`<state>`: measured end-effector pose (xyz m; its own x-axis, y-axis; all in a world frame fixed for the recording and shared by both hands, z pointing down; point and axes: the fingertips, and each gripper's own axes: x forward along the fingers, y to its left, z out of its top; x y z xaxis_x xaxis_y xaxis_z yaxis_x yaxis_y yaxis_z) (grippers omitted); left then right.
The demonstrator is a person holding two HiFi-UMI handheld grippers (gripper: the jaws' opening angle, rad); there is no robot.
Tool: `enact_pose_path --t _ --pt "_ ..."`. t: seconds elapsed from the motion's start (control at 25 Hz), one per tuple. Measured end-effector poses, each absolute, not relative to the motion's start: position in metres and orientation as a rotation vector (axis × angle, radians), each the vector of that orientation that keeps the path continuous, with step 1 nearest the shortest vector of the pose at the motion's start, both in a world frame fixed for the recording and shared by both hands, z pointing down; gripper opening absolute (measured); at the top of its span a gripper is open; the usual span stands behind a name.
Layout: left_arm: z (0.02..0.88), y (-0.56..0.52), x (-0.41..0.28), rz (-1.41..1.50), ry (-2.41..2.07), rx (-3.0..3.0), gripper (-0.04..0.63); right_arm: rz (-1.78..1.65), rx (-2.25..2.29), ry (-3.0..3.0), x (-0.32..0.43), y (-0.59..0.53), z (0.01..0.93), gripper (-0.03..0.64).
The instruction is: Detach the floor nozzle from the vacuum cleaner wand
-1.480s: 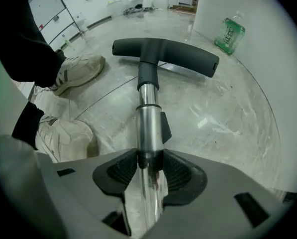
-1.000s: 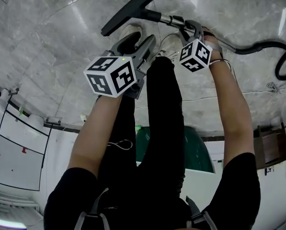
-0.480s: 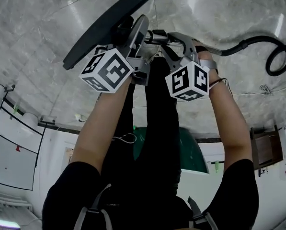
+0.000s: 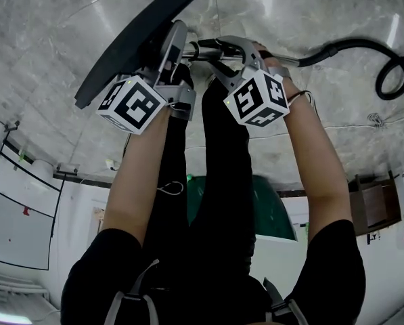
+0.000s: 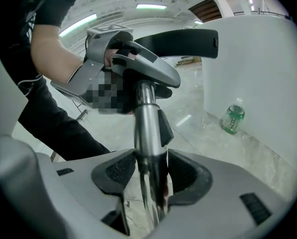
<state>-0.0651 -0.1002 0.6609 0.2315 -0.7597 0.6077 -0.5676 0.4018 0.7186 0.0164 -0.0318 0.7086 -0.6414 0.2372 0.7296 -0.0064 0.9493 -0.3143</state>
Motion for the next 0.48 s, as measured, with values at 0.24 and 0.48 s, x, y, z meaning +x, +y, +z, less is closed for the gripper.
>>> enact_pose_path --t 0.24,0.48 --pt "0.631 -0.110 -0.041 -0.175 -1.395 1.427 0.135 0.333 -0.245 -2.221 -0.001 -0.015 0.727 0.196" --pt "0.617 -0.106 -0.035 -0.135 -1.383 1.485 0.133 0.287 -0.341 -2.225 0.005 -0.007 0.714 0.071"
